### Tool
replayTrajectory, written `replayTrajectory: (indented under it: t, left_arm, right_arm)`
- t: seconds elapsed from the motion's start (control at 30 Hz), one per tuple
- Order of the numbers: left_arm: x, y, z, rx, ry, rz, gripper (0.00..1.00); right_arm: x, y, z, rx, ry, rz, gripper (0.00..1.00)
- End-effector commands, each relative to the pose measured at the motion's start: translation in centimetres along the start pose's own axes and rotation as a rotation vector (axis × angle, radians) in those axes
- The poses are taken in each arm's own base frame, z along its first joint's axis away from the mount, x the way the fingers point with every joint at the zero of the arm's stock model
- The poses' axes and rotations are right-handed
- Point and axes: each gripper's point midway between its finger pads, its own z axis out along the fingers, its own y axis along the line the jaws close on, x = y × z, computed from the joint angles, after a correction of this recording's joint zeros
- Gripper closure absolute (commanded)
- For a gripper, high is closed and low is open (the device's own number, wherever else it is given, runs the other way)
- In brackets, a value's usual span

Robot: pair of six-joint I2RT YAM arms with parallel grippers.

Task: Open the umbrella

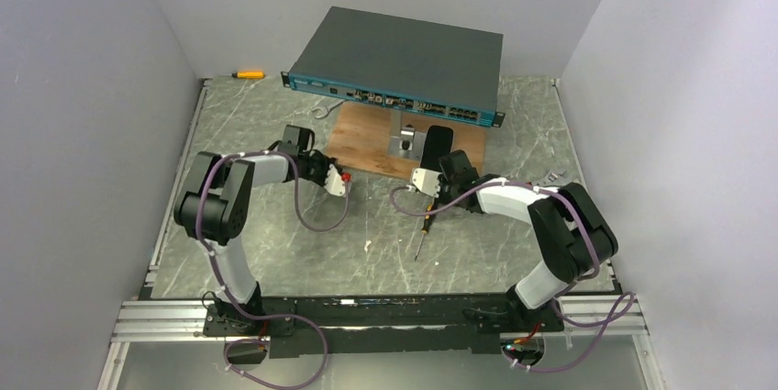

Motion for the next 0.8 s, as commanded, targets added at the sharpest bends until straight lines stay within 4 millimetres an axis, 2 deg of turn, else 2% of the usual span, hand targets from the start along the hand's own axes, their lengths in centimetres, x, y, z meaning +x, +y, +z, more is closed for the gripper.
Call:
replayTrajectory:
  t: [0.0, 0.17, 0.3, 0.43, 0.6, 0.77]
  left_arm:
    - [4.6, 7.4, 3.1, -0.177, 0.15, 0.195, 1.0]
    - [4.9, 10.2, 4.9, -0.206, 0.14, 0.2, 1.0]
    - [4.6, 13.2, 6.3, -0.251, 0.135, 0.197, 1.0]
    - [4.2, 15.1, 8.0, -0.274, 0.128, 0.187, 1.0]
    - [3.2, 15.9, 9.4, -0.29, 0.118, 0.18, 1.0]
    - [3.5, 17.2, 10.8, -0.315, 0.135, 0.151, 1.0]
  right_arm:
    - [2.1, -2.0, 2.5, 0.035, 0.054, 0.078, 1.0]
    - [4.0, -4.1, 3.3, 0.066, 0.106, 0.114, 1.0]
    - [5.9, -5.9, 4.0, 0.09, 0.148, 0.162, 1.0]
    - [7.5, -8.0, 4.8, 0.119, 0.181, 0.193, 1.0]
    - [9.0, -10.8, 5.8, 0.161, 0.203, 0.214, 1.0]
    - [10.8, -13.1, 7.0, 0.195, 0.236, 0.245, 1.0]
